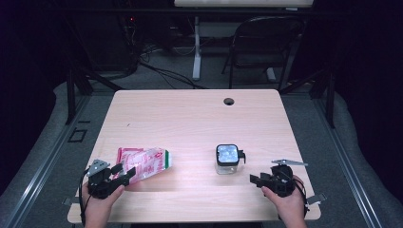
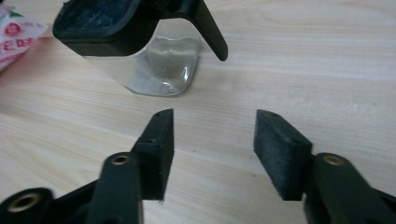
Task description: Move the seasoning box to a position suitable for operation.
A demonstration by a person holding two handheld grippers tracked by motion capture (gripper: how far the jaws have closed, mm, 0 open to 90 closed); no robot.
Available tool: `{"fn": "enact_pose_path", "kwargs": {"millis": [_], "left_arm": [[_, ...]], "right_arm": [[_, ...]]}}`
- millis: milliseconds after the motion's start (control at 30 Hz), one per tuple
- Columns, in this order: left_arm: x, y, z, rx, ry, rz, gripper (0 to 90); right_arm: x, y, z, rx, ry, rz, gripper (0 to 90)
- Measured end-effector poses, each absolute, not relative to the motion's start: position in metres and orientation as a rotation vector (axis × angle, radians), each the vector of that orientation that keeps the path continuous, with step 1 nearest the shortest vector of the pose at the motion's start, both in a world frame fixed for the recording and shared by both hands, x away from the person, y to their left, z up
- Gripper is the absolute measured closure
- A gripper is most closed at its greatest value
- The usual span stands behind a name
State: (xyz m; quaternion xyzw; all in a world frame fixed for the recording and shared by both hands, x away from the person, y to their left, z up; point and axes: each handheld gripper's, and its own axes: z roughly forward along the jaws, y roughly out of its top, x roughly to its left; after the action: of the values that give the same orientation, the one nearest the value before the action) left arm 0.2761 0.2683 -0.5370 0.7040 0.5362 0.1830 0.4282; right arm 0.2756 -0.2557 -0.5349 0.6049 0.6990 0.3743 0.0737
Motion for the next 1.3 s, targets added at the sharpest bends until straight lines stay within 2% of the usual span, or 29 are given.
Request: {"fn": "enact_pose_path", "kwargs": {"millis": [100, 200, 333, 500, 633, 700, 800, 1300], "left_arm": [[0.276, 0.264, -0.534, 1.778, 1.344, 0.453, 42.9], [0.277, 0.261, -0.535, 1.790, 1.328, 0.435, 43.4], [0.276, 0.258, -0.535, 1.794, 1.300, 0.395, 49.6], [0.275, 0.257, -0.533, 1.828, 1.292, 0.357, 50.8], [0.274, 0.257, -0.535, 1.824, 1.296, 0.376, 49.8], [0.273, 0.257, -0.534, 1.833, 1.295, 0.377, 49.9], [0.272, 0.257, -0.534, 1.826, 1.294, 0.384, 50.1], [0.270, 0.257, -0.535, 1.831, 1.296, 0.378, 51.8]], "right_arm": [[0.276, -0.257, -0.533, 1.836, 2.125, 1.128, 58.5], [0.275, -0.252, -0.532, 1.769, 2.135, 1.095, 61.3], [0.277, -0.248, -0.530, 1.774, 2.153, 1.098, 65.5], [0.284, -0.241, -0.529, 1.765, 2.207, 1.005, 64.3], [0.287, -0.236, -0.526, 1.750, 2.202, 1.000, 64.3], [0.293, -0.233, -0.524, 1.721, 2.167, 0.999, 68.2], [0.299, -0.230, -0.523, 1.711, 2.161, 0.994, 68.0], [0.334, -0.214, -0.535, 1.681, 2.163, 0.887, 66.6]]}}
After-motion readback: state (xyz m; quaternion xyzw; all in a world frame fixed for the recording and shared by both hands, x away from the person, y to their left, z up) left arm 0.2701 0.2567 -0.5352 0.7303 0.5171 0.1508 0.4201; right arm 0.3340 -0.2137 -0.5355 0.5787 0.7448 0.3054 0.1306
